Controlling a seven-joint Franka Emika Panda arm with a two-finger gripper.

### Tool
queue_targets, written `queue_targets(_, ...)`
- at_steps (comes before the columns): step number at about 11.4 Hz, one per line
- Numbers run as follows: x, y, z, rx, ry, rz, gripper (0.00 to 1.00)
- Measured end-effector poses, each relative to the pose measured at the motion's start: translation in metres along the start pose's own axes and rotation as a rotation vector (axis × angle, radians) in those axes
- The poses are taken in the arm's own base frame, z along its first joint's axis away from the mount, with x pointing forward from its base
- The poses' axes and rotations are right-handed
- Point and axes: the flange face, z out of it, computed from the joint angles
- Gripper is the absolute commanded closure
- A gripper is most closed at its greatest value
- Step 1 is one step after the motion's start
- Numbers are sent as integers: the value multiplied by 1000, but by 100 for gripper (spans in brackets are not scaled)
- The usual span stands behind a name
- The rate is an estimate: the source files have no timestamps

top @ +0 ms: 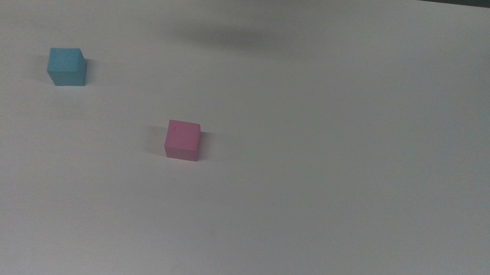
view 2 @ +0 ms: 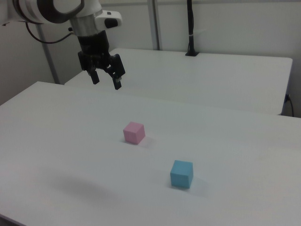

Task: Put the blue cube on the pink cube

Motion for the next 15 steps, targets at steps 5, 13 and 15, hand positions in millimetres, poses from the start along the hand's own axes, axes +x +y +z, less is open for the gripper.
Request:
queue_targets(5,0,-11,5,0,-12,-19,0)
queue_targets(13,0,-9,5,0,-13,-16,0)
queue_targets(15,-1,5,5,-21,-15,-50,0)
